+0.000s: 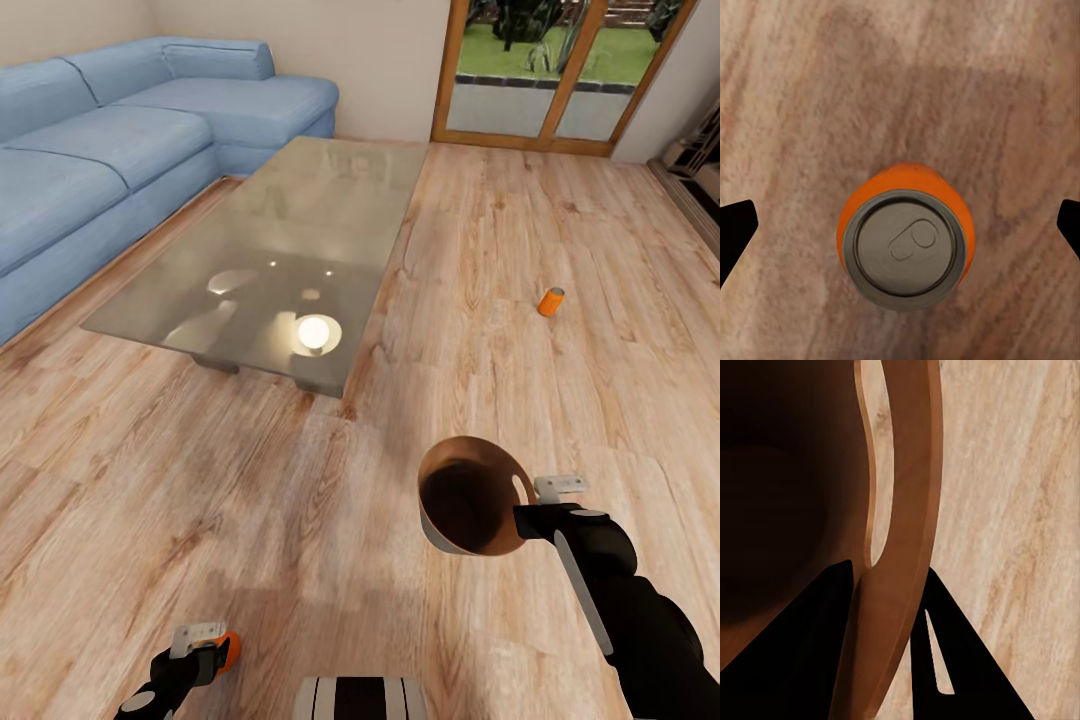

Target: Put the three can of soda from the living room inside the tash can in the kitchen.

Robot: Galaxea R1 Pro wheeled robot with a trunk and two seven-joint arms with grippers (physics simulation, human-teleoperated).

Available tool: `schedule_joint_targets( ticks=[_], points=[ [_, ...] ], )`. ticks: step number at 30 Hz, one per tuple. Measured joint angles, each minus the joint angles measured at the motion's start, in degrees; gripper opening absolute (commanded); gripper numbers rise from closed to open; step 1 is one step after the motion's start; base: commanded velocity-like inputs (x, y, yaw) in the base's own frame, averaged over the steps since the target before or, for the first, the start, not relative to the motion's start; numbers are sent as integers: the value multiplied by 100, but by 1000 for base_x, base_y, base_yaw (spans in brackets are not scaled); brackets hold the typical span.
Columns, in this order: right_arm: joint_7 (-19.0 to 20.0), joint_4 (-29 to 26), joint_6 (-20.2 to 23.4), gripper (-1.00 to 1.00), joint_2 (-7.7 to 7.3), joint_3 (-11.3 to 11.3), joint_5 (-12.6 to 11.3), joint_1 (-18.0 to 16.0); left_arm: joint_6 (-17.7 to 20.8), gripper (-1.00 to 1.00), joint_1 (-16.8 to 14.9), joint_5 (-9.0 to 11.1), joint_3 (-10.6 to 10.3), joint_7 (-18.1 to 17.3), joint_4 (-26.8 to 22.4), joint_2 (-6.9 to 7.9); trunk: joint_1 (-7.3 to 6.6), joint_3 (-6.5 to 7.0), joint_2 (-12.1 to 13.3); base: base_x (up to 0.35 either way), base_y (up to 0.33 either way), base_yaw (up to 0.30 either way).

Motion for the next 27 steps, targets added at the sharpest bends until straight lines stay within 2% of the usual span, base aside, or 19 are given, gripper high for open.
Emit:
schedule_joint_targets(
  ticks=[6,17,21,27],
  points=[
    [0,0,0,-100,0,1,-2,-1,1,100,0,-2,-4,0,0,0,0,0,0,0,0,0],
    [5,1,0,-100,0,8,0,0,2,100,0,0,-2,0,3,0,241,-197,-440,0,0,0],
    [2,0,0,-100,0,9,1,-1,2,100,0,1,0,0,3,0,242,-198,-441,0,0,0],
    [0,1,0,-100,0,8,6,0,2,100,0,-1,-1,0,5,0,373,-305,-680,0,0,0]
  ],
)
